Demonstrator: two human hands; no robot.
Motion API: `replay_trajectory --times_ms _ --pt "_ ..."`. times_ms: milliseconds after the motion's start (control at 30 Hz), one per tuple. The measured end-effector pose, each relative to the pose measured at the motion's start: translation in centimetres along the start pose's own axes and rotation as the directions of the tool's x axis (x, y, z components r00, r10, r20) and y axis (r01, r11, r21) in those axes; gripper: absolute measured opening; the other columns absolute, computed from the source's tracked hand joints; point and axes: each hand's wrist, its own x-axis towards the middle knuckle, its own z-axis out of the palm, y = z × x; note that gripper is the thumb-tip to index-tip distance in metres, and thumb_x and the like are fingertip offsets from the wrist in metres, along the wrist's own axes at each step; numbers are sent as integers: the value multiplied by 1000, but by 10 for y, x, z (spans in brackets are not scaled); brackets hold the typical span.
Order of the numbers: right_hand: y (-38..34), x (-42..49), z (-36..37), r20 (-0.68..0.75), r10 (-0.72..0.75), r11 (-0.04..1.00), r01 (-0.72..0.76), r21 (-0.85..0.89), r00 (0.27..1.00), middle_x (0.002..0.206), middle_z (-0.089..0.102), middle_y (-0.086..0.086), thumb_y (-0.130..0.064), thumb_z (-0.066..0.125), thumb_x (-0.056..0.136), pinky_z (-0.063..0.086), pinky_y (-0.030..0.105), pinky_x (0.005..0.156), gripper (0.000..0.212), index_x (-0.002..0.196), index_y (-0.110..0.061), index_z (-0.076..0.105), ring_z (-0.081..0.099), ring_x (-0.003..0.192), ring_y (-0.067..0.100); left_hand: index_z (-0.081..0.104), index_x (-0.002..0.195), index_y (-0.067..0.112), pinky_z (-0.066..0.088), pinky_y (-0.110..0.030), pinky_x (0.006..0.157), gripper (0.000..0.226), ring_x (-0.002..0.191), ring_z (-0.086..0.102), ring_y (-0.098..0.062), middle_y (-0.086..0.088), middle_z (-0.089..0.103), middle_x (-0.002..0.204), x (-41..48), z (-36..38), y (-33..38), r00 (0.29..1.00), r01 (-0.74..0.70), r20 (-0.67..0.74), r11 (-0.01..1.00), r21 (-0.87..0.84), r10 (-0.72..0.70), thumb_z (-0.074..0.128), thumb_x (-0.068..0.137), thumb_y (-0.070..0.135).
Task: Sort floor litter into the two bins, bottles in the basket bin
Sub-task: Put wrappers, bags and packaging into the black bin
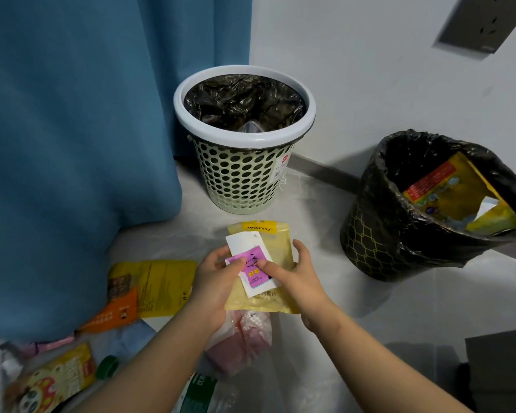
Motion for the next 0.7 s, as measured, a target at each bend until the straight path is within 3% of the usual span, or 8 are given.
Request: replay_trajectory --times_ms 133,267,367,500,700 --pt "0 0 1 -13 9 1000 -10 -23 1000 117 61 4 -11 76 75 58 27 69 80 132 -31 24 68 93 23 56 95 18 56 -44 73 18 76 66 -27 -7 66 91 0 -1 -1 1000 -6 -7 1000 20 6 64 85 5" --pt "3 1 0 -31 18 999 -19 -35 999 111 63 6 -7 77 73 58 31 67 75 121 -37 28 68 91 26 55 96 15 56 -38 66 18 75 67 -25 -12 67 97 1 -3 -3 998 -40 -34 993 107 44 67 84 9" --pt "5 3 0 -41 -8 1000 7 -23 999 107 66 8 -3 77 71 59 36 68 74 124 -33 36 69 87 28 53 87 16 54 -31 60 20 71 65 -23 -14 67 97 3 -2 -4 996 -65 -52 988 142 73 71 81 10" --pt "0 2 -2 -49 -39 999 40 17 998 96 66 6 0 75 73 58 29 56 68 119 -36 39 68 77 23 51 81 16 49 -27 55 25 67 63 -19 -12 65 94 6 1 1 992 -100 -59 969 224 116 75 76 14" --pt "-13 -2 -9 -91 -46 993 56 107 995 99 65 9 2 71 78 56 27 49 66 125 -33 41 68 69 20 50 78 21 55 -38 71 20 76 64 -19 -1 62 88 7 13 21 987 -157 26 915 371 159 70 82 21"
